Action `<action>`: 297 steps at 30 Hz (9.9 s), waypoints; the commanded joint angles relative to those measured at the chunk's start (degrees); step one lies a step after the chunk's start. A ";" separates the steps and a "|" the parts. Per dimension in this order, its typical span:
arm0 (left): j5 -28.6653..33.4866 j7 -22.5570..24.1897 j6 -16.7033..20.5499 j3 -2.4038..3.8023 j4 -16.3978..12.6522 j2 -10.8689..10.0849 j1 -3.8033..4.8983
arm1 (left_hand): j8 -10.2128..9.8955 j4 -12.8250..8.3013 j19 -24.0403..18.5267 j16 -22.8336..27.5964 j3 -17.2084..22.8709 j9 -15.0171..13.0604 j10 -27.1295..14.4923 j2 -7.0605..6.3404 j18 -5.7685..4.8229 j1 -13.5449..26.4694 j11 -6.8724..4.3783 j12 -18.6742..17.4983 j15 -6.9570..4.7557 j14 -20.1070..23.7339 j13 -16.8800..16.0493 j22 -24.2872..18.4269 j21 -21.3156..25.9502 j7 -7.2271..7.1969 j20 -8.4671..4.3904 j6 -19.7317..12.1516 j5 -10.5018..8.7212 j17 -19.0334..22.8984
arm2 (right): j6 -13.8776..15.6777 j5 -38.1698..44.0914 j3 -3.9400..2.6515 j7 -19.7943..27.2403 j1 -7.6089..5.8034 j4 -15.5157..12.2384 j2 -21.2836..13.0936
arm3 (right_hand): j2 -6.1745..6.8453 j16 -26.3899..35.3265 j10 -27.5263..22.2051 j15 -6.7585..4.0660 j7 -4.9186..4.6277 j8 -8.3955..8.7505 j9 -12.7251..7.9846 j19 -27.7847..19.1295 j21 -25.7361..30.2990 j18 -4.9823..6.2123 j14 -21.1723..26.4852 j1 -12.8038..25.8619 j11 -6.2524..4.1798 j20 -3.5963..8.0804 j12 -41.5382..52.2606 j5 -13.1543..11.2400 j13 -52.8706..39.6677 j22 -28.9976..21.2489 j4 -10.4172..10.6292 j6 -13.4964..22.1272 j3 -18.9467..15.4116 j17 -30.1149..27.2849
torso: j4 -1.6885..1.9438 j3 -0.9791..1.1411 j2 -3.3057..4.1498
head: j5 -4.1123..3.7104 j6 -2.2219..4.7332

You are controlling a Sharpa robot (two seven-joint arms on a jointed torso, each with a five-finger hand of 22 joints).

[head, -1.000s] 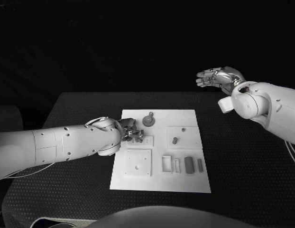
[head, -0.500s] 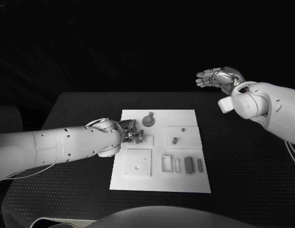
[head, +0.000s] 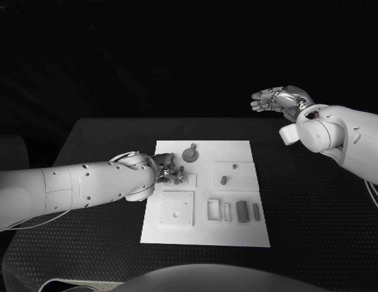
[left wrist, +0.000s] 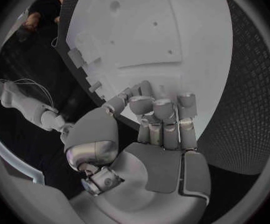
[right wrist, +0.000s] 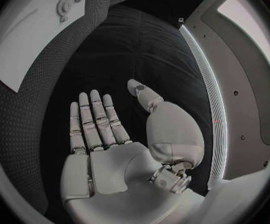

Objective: Assemble the parts on the task board

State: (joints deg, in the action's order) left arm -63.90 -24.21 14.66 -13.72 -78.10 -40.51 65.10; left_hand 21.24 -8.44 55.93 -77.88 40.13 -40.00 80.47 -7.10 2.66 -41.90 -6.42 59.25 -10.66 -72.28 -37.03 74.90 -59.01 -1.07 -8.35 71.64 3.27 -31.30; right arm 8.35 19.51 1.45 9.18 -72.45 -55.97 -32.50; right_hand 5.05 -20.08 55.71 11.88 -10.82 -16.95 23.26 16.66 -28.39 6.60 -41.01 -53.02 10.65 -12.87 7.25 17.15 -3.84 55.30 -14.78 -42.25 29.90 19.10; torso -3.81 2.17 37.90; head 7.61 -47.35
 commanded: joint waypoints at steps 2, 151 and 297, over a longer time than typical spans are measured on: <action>0.69 0.54 -0.43 -0.01 -0.04 0.10 -0.07 | 0.16 1.15 0.31 -0.37 -0.30 -0.24 -0.13 -1.41 0.34 0.48 -1.12 0.35 -0.43 0.18 0.08 0.80 0.33 -0.15 -6.87 0.36 -0.45 0.09 | -0.94 -0.02 -0.03 0.46 0.00 -0.09 0.02 | 0.02 0.29 0.32 0.21 -1.20 -0.15 -0.10 -0.34 0.30 -0.79 0.29 0.76 -0.05 0.03 -0.32 0.19 -0.07 0.07 0.34 0.05 -0.17 -0.10 | -0.01 -0.02 0.03 | -0.02 0.10; 7.62 1.09 -6.56 3.61 1.10 -0.48 0.02 | -4.49 -8.28 -1.64 0.00 -17.14 -0.98 -0.56 11.02 0.03 -13.17 0.67 -1.08 -0.49 1.99 1.45 1.01 1.76 1.70 -6.59 -3.73 3.95 1.65 | -1.65 -0.04 -0.03 0.35 0.61 -0.18 -0.42 | -0.43 0.34 0.81 0.60 -1.77 -0.13 -0.45 -0.94 0.73 -1.18 0.62 1.57 0.23 0.11 -1.31 0.76 -0.07 0.93 0.84 0.16 -0.43 -0.23 | 0.07 0.04 0.00 | -0.54 0.56; -7.44 1.04 -12.99 5.03 18.88 3.08 0.56 | -2.56 9.32 -10.65 20.18 -14.90 -4.24 -8.92 -6.16 -1.13 -7.38 5.12 -24.47 8.08 11.97 9.19 -0.91 17.22 5.57 0.29 -13.18 -0.43 5.27 | -1.21 1.08 -0.03 0.62 0.94 -0.32 -0.99 | -0.47 0.24 1.22 0.77 -1.90 -0.24 -0.65 -0.82 0.92 -1.27 0.62 1.10 0.31 0.21 -1.89 0.71 -0.10 1.57 0.24 0.10 -0.24 -0.27 | -0.02 0.00 0.08 | -0.03 2.22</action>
State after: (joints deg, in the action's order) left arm -71.50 -24.02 1.98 -8.73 -59.20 -37.53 65.69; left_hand 18.47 0.85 44.95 -57.90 25.56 -44.28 71.46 -13.32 0.88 -48.81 -1.52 35.00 -2.86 -60.21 -27.77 73.93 -41.92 4.49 -5.00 58.84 3.15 -25.94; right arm 7.69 20.19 1.45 9.19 -71.53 -56.17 -33.52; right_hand 4.60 -20.08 56.52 12.41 -10.81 -16.95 22.68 16.05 -27.72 5.73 -40.49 -52.12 11.05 -12.67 5.70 17.75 -3.87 56.79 -14.47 -42.25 29.59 18.92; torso -3.81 2.14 37.95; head 7.62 -45.07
